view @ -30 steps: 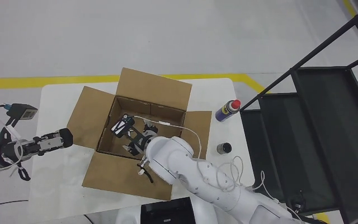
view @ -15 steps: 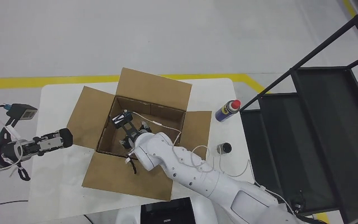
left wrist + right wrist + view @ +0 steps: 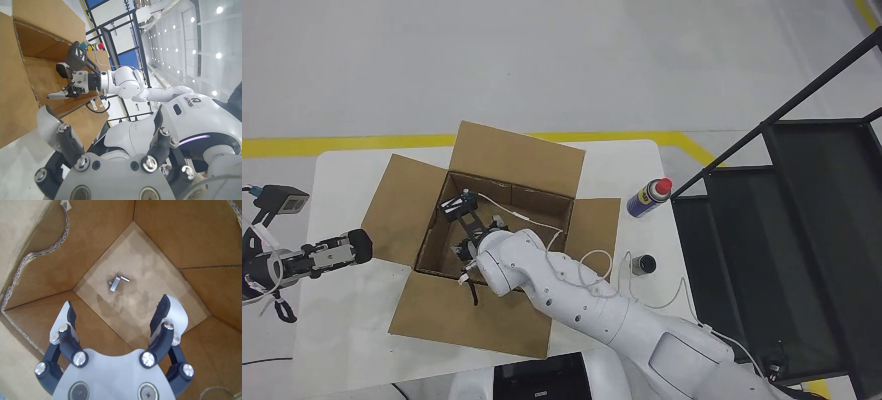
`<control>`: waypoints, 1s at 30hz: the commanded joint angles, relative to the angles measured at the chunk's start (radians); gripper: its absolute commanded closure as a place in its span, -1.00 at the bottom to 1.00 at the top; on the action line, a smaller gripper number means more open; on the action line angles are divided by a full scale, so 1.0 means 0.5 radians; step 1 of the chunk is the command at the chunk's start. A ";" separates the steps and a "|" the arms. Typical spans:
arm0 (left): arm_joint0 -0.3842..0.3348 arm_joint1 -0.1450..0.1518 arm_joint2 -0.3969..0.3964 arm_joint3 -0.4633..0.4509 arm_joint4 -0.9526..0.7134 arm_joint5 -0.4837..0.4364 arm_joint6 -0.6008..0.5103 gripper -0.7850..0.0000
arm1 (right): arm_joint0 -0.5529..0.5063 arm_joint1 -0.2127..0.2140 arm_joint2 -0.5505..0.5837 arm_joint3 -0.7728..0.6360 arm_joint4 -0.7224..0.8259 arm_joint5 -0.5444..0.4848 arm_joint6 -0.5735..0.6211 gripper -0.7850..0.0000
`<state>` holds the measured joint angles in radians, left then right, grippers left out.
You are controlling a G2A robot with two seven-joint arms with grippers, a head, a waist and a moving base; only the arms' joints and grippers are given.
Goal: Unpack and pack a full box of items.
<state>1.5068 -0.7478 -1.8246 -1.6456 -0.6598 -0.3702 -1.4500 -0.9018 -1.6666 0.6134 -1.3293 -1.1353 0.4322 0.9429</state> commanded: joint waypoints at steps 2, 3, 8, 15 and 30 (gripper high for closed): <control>0.000 0.000 0.000 0.000 0.000 0.000 0.000 -1.00 | -0.038 -0.001 0.031 0.012 0.068 -0.039 -0.044 -1.00; 0.000 0.000 0.000 0.000 0.000 0.000 0.000 -1.00 | -0.041 -0.006 0.041 0.017 0.080 -0.017 -0.061 -1.00; 0.000 0.000 0.000 0.000 0.000 0.000 0.000 -1.00 | -0.006 -0.063 0.050 0.116 0.262 0.054 -0.082 -1.00; 0.000 0.000 0.000 0.000 0.000 0.000 0.000 -1.00 | 0.130 -0.160 0.024 0.399 0.426 0.141 -0.147 -1.00; 0.000 0.000 0.000 0.000 0.000 0.000 0.000 -1.00 | 0.311 -0.336 -0.036 0.891 0.670 0.090 -0.310 -0.72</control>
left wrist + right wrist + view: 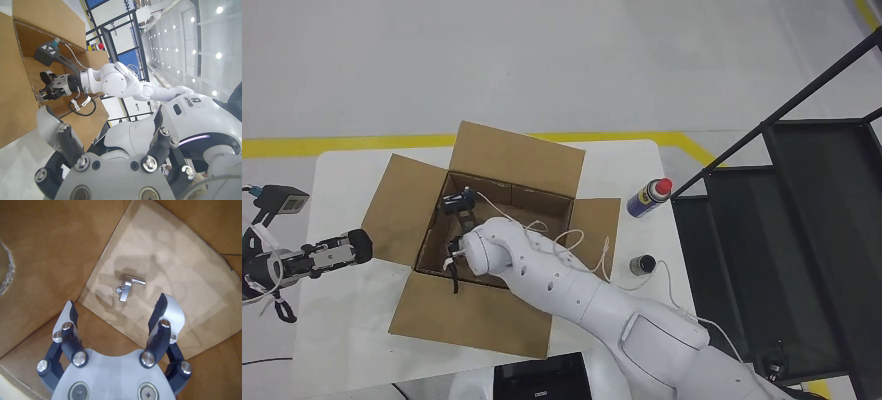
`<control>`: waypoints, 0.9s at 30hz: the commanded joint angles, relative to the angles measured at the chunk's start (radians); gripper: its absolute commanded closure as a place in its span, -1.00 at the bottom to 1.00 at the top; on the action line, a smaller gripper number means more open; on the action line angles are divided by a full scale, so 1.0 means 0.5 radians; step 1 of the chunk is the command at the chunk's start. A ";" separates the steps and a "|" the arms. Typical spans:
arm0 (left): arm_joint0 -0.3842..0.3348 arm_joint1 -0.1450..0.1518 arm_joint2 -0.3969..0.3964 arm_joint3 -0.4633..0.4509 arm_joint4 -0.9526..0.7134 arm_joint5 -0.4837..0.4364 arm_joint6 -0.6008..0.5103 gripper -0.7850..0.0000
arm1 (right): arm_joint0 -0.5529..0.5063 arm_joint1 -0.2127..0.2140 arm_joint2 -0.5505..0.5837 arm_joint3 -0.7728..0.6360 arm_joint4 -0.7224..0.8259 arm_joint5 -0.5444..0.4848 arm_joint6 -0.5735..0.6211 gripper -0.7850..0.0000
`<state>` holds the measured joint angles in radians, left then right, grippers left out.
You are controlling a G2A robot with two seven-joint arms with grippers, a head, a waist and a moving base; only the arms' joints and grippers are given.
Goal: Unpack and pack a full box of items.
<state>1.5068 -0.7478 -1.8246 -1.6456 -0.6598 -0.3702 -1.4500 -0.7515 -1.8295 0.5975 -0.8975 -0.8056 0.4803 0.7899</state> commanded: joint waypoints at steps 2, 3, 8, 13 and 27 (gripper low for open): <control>0.000 0.000 0.000 0.000 0.000 0.000 0.000 -1.00 | 0.025 -0.030 -0.003 0.075 0.038 -0.009 -0.030 -0.72; 0.000 0.000 0.000 0.000 0.000 0.000 0.000 -1.00 | 0.031 -0.039 0.001 0.101 0.055 -0.005 -0.045 -0.73; 0.000 0.000 0.000 0.000 0.000 0.000 0.000 -1.00 | 0.071 -0.082 0.015 0.231 0.114 -0.019 -0.116 -0.29; 0.000 0.000 0.000 0.000 0.000 0.000 0.000 -1.00 | 0.111 -0.125 0.011 0.349 0.151 -0.032 -0.157 0.03; 0.000 0.000 0.000 0.000 0.000 0.000 0.000 -1.00 | 0.162 -0.215 0.023 0.571 0.217 -0.045 -0.250 0.29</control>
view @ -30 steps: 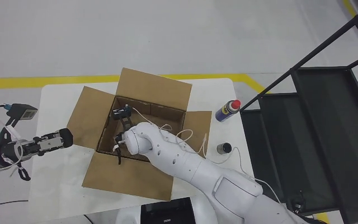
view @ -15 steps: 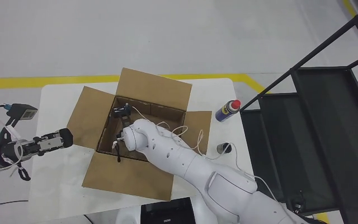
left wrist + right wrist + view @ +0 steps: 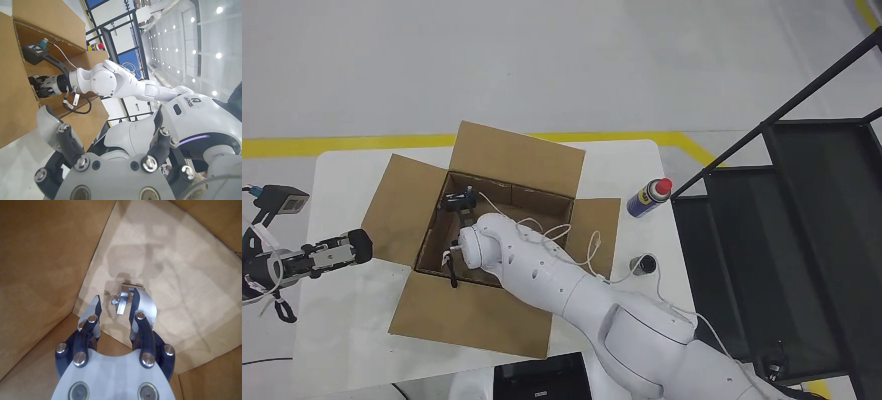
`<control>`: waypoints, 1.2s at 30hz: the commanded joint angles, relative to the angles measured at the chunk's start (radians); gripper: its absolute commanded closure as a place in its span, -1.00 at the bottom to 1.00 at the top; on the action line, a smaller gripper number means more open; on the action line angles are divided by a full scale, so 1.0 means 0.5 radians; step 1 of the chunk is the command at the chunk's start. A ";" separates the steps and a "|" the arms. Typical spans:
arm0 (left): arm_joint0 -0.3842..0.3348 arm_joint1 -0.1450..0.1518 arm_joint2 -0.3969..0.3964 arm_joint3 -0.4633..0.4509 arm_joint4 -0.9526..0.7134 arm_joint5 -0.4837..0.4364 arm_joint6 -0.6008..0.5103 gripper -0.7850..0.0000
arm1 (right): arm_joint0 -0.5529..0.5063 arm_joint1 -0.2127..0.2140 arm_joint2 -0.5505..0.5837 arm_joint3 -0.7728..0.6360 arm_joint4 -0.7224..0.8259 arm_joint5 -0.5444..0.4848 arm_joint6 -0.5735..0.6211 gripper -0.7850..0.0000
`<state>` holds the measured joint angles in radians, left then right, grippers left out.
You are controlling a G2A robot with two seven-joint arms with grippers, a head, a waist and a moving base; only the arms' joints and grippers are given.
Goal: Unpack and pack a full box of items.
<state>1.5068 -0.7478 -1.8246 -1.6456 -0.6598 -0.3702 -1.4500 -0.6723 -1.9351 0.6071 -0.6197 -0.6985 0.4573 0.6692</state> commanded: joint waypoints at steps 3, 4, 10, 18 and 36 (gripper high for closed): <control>0.000 0.000 0.000 0.000 0.000 0.000 0.000 -1.00 | 0.011 -0.015 0.016 0.049 0.012 -0.002 -0.030 0.73; 0.000 0.000 0.000 0.000 0.000 0.000 0.000 -1.00 | 0.012 -0.018 0.020 0.059 0.014 -0.003 -0.036 0.85; 0.000 0.000 0.000 0.000 0.000 0.000 0.000 -1.00 | 0.012 -0.031 0.036 0.087 0.009 -0.008 -0.064 1.00; 0.000 0.000 0.000 0.000 0.000 0.000 0.000 -1.00 | 0.002 -0.038 0.054 0.049 -0.030 0.025 -0.083 1.00; 0.000 0.000 0.000 0.000 0.000 0.000 0.000 -1.00 | -0.386 0.212 0.280 -1.104 -0.599 0.275 0.312 1.00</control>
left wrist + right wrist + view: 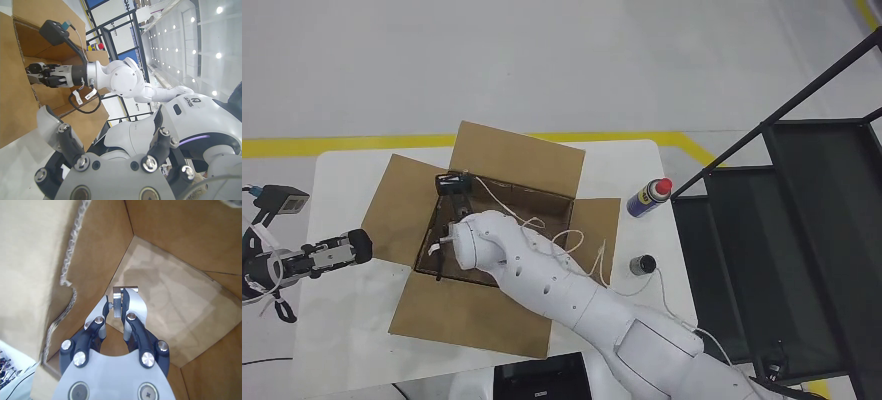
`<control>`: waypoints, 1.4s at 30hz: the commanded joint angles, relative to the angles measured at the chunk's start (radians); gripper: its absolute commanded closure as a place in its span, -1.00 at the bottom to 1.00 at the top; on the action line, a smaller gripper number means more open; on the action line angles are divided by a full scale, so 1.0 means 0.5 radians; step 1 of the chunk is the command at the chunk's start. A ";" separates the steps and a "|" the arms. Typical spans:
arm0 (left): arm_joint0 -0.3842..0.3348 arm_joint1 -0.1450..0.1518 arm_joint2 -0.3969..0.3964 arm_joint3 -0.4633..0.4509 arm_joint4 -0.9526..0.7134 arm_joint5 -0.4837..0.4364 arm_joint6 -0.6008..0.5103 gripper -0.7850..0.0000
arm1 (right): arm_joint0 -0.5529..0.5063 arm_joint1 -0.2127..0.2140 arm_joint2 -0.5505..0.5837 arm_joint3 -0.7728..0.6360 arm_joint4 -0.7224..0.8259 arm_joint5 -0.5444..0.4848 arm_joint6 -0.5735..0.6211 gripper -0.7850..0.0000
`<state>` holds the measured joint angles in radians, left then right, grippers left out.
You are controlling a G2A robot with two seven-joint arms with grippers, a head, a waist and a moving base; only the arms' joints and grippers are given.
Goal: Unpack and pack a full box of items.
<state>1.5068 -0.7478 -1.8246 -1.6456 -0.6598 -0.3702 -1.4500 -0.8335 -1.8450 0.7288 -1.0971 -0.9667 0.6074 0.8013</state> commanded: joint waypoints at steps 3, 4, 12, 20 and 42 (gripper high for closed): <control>0.000 0.000 0.000 0.000 0.000 0.000 0.000 -1.00 | -0.265 0.128 0.188 -0.514 -0.165 -0.241 0.178 1.00; 0.000 0.000 0.000 0.000 0.000 0.000 0.000 -1.00 | -0.338 0.162 0.235 -0.618 -0.240 -0.331 0.223 1.00; 0.000 0.000 0.000 0.000 0.000 0.000 0.000 -1.00 | -0.939 0.341 0.641 -1.503 -0.388 -0.841 0.351 1.00; 0.000 0.000 0.000 0.000 0.000 0.000 0.000 -1.00 | -1.350 0.418 0.892 -2.055 -0.154 -1.127 0.291 1.00; 0.000 0.000 0.000 0.000 0.000 0.000 0.000 -1.00 | -1.388 0.423 0.907 -2.078 -0.097 -1.160 0.267 1.00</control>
<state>1.5067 -0.7478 -1.8246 -1.6456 -0.6598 -0.3702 -1.4500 -1.5277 -1.6334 1.1822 -2.1362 -1.0151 0.0273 0.9350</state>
